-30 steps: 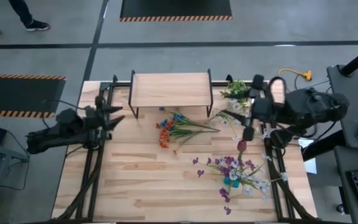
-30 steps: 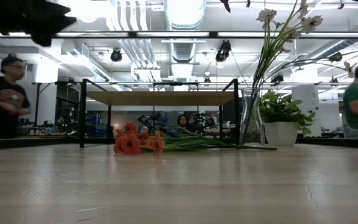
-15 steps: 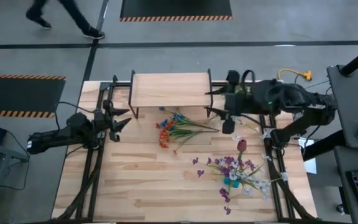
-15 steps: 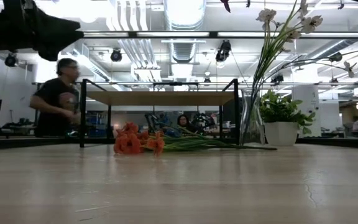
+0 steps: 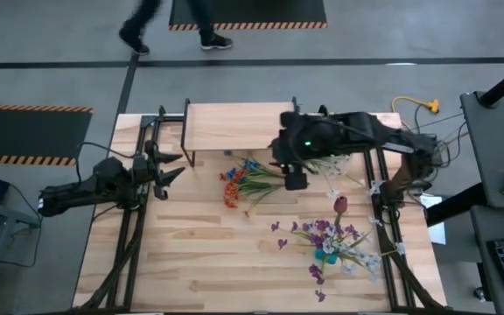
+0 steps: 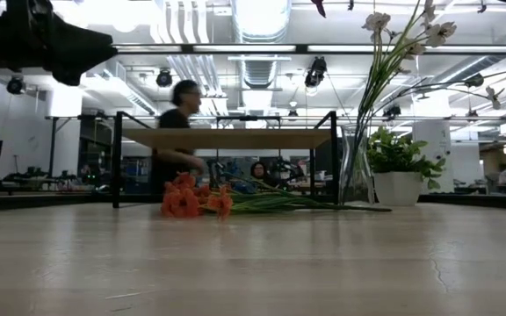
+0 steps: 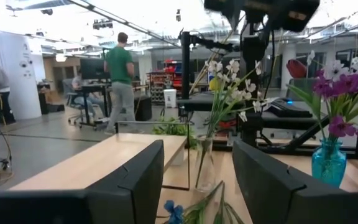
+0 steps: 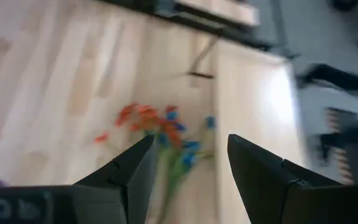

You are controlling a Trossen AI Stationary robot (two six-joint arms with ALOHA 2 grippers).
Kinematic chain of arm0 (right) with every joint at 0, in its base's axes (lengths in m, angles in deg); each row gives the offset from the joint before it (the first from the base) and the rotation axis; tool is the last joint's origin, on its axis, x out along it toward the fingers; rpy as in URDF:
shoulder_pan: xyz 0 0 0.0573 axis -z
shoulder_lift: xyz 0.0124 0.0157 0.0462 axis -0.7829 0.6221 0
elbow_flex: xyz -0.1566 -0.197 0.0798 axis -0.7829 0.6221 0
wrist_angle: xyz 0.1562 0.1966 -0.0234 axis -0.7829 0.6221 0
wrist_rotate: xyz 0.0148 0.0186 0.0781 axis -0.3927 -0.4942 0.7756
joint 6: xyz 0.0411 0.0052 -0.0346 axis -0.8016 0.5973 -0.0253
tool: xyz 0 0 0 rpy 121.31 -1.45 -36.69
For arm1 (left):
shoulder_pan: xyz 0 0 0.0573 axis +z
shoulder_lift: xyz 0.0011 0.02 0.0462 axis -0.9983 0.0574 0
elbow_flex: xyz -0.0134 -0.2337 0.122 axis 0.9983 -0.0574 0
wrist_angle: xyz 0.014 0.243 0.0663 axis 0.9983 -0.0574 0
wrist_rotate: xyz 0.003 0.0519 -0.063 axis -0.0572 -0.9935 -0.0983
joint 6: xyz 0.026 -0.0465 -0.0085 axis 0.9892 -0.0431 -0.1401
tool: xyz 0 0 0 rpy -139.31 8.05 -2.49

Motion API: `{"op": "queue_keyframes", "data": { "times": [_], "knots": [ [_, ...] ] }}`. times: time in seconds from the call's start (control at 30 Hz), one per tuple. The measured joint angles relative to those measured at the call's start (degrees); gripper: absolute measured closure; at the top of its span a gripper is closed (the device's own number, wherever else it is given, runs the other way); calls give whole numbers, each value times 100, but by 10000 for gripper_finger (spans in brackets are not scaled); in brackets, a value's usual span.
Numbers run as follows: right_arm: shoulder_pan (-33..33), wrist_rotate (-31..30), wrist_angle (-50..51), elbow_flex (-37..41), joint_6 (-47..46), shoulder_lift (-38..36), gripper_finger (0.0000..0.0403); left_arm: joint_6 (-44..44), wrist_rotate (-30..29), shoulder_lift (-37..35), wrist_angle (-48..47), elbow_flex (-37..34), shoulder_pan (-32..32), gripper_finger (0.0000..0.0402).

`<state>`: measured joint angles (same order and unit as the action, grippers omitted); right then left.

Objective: Pick and place flowers into a vace then onto a shelf
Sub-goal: Put the orange flowers into the transparent flower vase

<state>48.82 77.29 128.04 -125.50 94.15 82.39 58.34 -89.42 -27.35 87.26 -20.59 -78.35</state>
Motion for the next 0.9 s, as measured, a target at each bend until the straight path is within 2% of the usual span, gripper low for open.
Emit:
{"op": "queue_keyframes", "data": {
  "times": [0.1,0.37,0.6,0.9],
  "knots": [
    [69,442,11,112,-4,178,211,52,0,32,4,15,-2,226],
    [139,544,21,258,-321,505,211,61,0,17,0,17,-4,226],
    [142,1358,-214,285,-539,847,211,63,-2,13,-11,17,-4,226],
    [176,1324,-211,411,-699,1600,211,63,-2,2,-63,18,-4,226]
  ]
}}
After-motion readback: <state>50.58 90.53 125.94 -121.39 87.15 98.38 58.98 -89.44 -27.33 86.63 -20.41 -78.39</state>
